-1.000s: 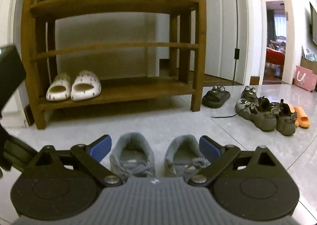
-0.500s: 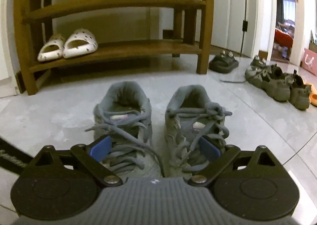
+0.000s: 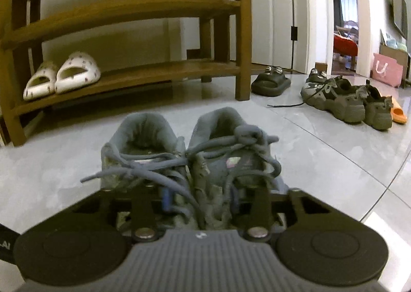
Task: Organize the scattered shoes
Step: 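Move the right tool to the grey sneakers and grasp both heels, then lift the grey sneakers onto the middle rack shelf and open the right tool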
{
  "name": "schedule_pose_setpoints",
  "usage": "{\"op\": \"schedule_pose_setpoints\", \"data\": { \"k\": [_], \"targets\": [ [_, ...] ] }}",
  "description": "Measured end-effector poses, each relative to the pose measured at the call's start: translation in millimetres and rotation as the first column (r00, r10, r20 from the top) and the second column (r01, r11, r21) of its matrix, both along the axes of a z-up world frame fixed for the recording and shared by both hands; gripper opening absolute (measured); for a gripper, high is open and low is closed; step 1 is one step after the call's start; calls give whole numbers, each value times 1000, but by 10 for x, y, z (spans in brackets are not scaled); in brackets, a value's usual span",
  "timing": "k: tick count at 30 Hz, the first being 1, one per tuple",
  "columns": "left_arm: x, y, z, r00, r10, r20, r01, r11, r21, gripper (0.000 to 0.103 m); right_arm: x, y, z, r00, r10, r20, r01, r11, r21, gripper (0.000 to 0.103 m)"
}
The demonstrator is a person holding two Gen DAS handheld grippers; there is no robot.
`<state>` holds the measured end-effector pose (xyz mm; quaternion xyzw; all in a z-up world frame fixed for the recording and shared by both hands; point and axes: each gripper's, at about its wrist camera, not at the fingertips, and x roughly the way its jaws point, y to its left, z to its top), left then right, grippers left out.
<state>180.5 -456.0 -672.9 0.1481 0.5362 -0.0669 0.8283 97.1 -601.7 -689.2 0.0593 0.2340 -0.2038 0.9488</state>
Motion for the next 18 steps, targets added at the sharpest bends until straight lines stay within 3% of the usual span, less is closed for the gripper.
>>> {"op": "schedule_pose_setpoints", "data": {
  "k": [9,18],
  "targets": [
    [-5,-66,150,1000,-9,23,10,1000,-4,73,-41,-25,85,999,-18,40,16,999,45,28],
    [56,-55,350,999,-6,53,7,1000,-14,73,-6,-25,356,994,9,106,-17,998,67,24]
  ]
}}
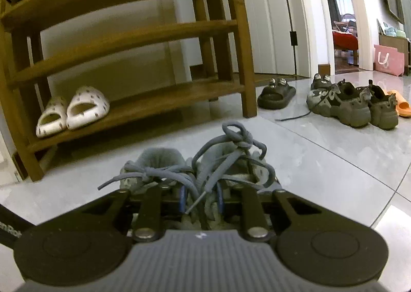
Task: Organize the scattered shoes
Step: 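Lift the grey sneakers onto the middle rack shelf and open the right tool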
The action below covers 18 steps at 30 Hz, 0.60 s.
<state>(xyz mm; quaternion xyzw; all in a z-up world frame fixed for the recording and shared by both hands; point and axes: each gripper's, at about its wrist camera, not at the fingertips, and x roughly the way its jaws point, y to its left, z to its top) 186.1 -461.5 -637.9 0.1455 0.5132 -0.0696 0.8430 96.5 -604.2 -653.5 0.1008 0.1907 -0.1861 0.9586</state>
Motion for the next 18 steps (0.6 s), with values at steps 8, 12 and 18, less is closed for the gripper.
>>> {"op": "schedule_pose_setpoints", "data": {
  "k": [8,12,18],
  "targets": [
    [27,66,92,1000,6,12,-6,1000,-11,73,12,41,33,1000,20,-10,-20,1000,-15,23],
    [25,61,49,1000,-1,8,1,1000,1,73,-63,74,-109,999,24,-26,-24,1000,-19,23],
    [10,78,-78,1000,-11,0,11,1000,18,73,-219,104,-371,1000,25,-6,-25,999,-30,25]
  ]
}}
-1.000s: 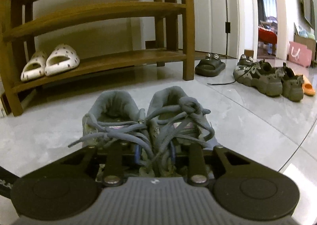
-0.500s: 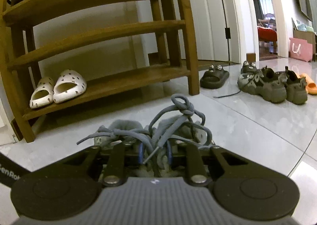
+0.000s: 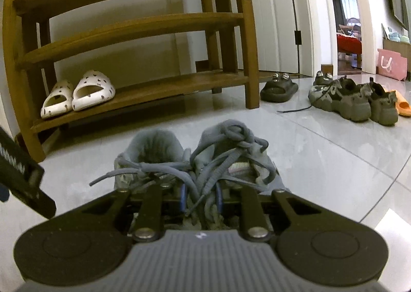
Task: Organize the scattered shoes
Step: 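Lift the grey sneakers onto the middle rack shelf and open the right tool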
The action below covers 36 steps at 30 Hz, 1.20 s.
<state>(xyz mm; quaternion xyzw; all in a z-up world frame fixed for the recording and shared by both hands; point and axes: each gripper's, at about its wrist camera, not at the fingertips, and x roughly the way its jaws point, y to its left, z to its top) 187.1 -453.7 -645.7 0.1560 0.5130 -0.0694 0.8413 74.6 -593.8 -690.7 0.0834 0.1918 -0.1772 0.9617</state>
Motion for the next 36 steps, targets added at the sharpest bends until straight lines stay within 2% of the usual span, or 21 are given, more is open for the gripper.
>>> {"op": "schedule_pose_setpoints", "data": {
  "k": [1,3,5,9,10,13,16,28,32,36],
  "targets": [
    [-10,-1,-29,1000,-4,-2,4,1000,10,73,-9,9,-19,1000,-2,9,2,1000,-3,28],
    [-27,3,-59,1000,-4,-4,5,1000,18,73,2,29,-28,1000,-11,21,11,1000,5,41],
    [-43,0,-78,1000,-4,-4,4,1000,19,73,23,50,-36,999,-21,24,21,1000,7,59],
    [-56,-41,-103,1000,-21,-1,21,999,23,73,90,46,-61,1000,-12,24,13,1000,-27,59],
    [-58,-53,-107,1000,-23,-2,23,999,22,73,107,30,-69,1000,-11,24,11,1000,-26,57],
    [-70,-69,-115,1000,-28,-3,28,999,23,73,129,8,-88,1000,-4,24,5,1000,-29,31],
    [-76,-66,-111,999,-36,5,36,999,28,73,128,30,-68,1000,9,26,-8,1000,-22,24],
    [44,60,21,1000,13,25,-13,1000,5,73,172,49,270,997,0,77,-1,1000,16,22],
    [122,124,164,999,31,24,-31,1000,-5,73,173,43,509,994,-21,111,17,999,38,22],
    [200,155,454,998,35,51,-34,999,-26,73,225,31,869,989,-15,145,11,999,33,22]
  ]
}}
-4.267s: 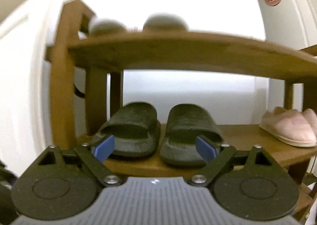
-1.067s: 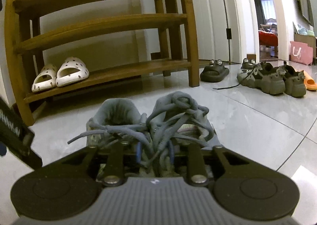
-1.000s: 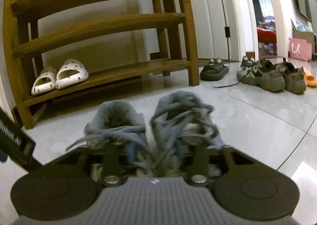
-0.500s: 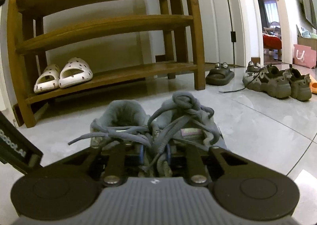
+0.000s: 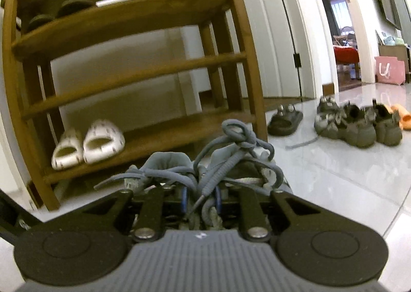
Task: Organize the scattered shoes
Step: 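Lift the grey sneakers onto the middle rack shelf and open the right tool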
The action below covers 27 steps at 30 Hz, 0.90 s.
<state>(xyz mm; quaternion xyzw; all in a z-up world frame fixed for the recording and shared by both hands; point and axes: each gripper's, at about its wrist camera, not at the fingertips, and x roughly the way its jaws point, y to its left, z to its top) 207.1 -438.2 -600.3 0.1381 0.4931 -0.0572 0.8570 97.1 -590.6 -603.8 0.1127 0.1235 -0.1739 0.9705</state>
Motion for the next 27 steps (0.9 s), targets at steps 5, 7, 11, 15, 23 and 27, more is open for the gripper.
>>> {"op": "schedule_pose_setpoints", "data": {
  "k": [5,7,11,15,23,27],
  "targets": [
    [131,27,468,999,-3,33,4,1000,-23,73,137,-14,531,998,23,62,-22,1000,-13,22],
    [181,50,659,999,-2,53,4,999,-37,73,252,-27,791,996,37,86,-36,999,-15,22],
    [315,118,982,996,19,81,-13,997,-73,73,518,-22,1173,991,76,114,-73,997,-32,22],
    [556,254,1265,992,64,112,-52,993,-109,73,1079,49,1573,981,142,136,-136,989,-52,22],
    [1205,617,1448,972,211,100,-192,966,-175,73,2337,260,1838,964,211,164,-211,977,-20,22],
    [1577,770,1418,965,249,75,-234,957,-171,73,2963,435,1778,957,236,170,-236,971,-20,22]
  ]
}}
